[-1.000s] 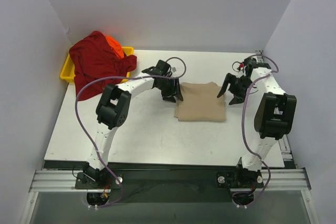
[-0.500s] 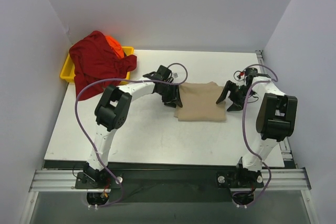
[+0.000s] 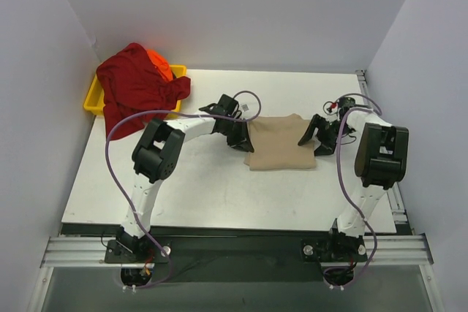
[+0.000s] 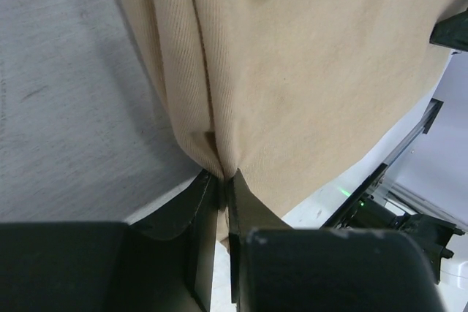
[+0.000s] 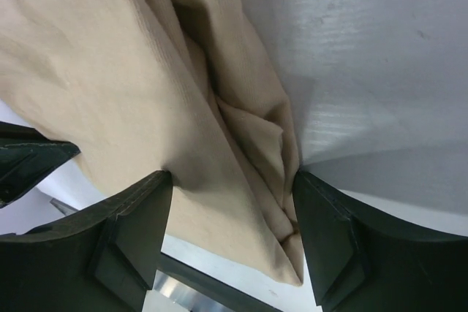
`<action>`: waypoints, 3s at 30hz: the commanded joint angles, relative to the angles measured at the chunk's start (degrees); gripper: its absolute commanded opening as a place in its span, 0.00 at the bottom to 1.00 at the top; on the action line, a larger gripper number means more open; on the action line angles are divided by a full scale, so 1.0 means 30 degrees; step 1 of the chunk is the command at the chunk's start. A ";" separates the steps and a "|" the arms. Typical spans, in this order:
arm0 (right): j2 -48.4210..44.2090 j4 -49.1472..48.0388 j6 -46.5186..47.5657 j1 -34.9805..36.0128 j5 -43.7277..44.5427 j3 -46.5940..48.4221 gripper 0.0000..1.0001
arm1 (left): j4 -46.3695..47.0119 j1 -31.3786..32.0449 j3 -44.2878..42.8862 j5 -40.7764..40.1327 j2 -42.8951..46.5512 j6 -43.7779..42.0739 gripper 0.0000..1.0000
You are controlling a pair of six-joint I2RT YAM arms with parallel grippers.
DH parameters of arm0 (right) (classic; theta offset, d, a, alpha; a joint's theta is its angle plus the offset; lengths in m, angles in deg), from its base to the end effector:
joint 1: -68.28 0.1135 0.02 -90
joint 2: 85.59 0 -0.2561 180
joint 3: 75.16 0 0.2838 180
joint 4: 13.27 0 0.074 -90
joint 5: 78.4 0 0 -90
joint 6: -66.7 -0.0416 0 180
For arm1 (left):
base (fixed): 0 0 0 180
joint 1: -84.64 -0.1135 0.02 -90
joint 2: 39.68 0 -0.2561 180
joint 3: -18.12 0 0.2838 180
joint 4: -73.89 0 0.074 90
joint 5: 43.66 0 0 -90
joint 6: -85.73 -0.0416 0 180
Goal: Fold and stack the t-shirts
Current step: Put the neatly folded tshirt into the corner of the board with the right arm
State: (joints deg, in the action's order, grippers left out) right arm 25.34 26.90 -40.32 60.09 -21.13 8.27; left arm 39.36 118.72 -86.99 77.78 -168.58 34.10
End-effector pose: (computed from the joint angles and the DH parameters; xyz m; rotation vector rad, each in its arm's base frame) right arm 0.4037 -0.0354 0.1208 0.4338 2.6528 0.8265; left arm 0.4003 -0.2970 0.1051 0.1189 2.8131 -1.1079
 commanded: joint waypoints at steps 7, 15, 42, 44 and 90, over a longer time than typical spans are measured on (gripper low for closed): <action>0.1517 -0.0534 0.0252 0.1965 0.0534 0.1043 0.57 | 0.1436 0.0180 -0.0380 0.1179 -0.0333 0.0276 0.06; 0.1021 0.0315 0.0164 0.2230 0.4051 0.1952 0.33 | 0.1378 0.0181 -0.0497 0.0741 -0.0129 0.0189 0.27; 0.7990 0.5794 0.0224 -0.0258 1.2931 1.4605 0.00 | -0.0146 -0.1283 0.0995 -0.2686 0.4762 -0.2448 0.49; 0.8604 0.6000 -0.0098 -0.0756 1.2990 1.5686 0.00 | -0.0204 -0.1371 0.1230 -0.3067 0.5114 -0.2594 0.49; -0.5389 0.0234 -0.0861 0.0469 1.5484 0.3894 0.97 | 0.2168 -0.1899 0.7791 -0.9100 1.2847 -0.2507 0.51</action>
State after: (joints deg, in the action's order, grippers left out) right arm 14.74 30.53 -41.59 59.63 27.94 26.34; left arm 41.83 112.71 -65.20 55.16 -135.27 26.58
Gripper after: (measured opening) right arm 0.977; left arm 0.510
